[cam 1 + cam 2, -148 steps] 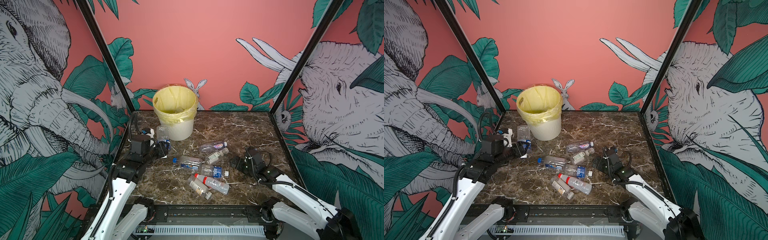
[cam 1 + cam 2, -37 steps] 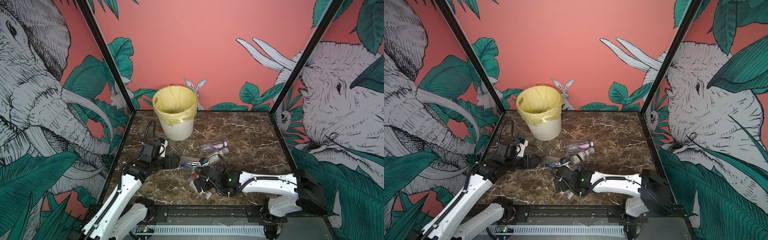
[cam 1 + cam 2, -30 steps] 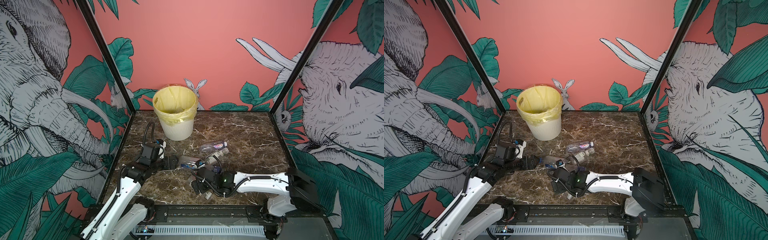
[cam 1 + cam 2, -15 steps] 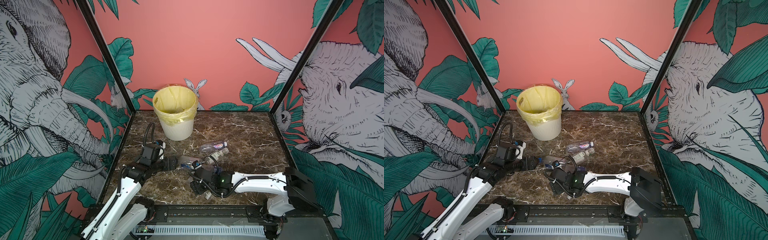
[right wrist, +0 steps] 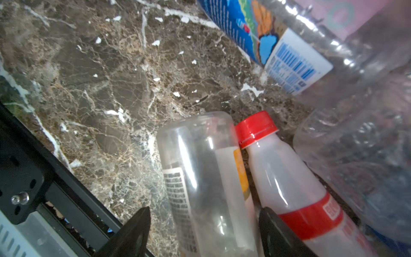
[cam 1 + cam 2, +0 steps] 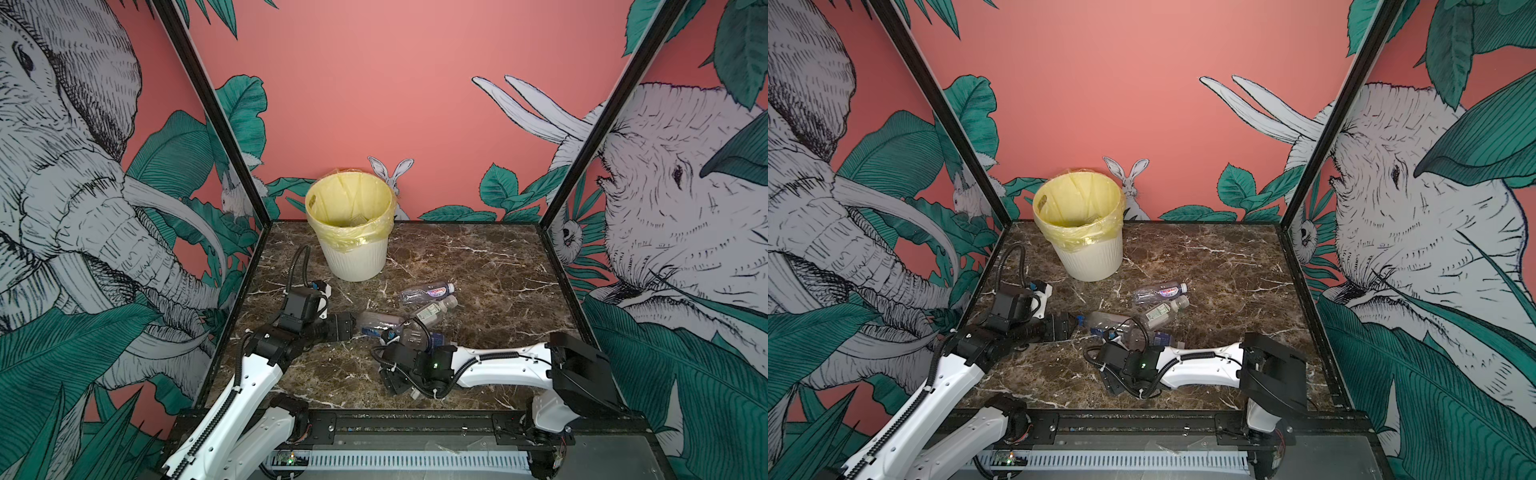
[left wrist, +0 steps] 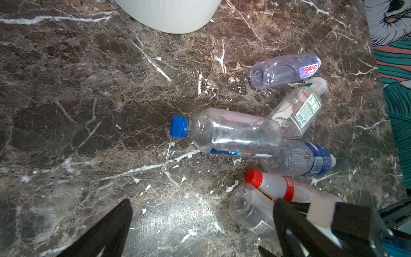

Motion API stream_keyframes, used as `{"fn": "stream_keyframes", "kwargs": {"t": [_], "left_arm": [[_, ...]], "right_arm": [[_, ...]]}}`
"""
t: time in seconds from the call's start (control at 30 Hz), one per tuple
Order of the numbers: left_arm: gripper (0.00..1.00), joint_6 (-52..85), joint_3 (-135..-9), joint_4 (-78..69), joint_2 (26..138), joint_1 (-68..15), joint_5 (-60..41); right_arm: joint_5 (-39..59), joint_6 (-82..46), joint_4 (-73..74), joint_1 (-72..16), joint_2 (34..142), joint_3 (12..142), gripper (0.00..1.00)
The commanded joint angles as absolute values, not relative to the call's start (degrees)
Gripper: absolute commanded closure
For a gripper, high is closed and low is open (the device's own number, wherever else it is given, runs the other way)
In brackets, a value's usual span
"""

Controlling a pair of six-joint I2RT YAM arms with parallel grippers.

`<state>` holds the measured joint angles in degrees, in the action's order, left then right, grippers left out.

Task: Throw the plastic bottles in the bin
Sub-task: 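Close the right gripper around the orange-labeled bottle's body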

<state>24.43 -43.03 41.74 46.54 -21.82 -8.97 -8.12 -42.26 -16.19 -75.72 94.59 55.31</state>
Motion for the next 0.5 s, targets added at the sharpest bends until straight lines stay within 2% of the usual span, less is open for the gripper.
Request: {"fn": "stream_keyframes", "kwargs": {"t": [0.0,0.3,0.47], "left_arm": [[0.01,24.3,-43.0,42.4,45.9,-22.0,-8.7],[0.01,26.7,-41.2,40.6,44.4,-22.0,-10.0],[0.01,27.3,-40.7,40.3,44.6,-22.0,-10.4]], "right_arm": [[-8.8,-43.0,-13.6,-76.2,96.2,55.2,0.23],[-7.4,-41.9,-11.0,-76.2,100.5,56.9,0.28],[-7.5,-41.7,-10.7,-76.2,100.5,56.9,0.38]]}}
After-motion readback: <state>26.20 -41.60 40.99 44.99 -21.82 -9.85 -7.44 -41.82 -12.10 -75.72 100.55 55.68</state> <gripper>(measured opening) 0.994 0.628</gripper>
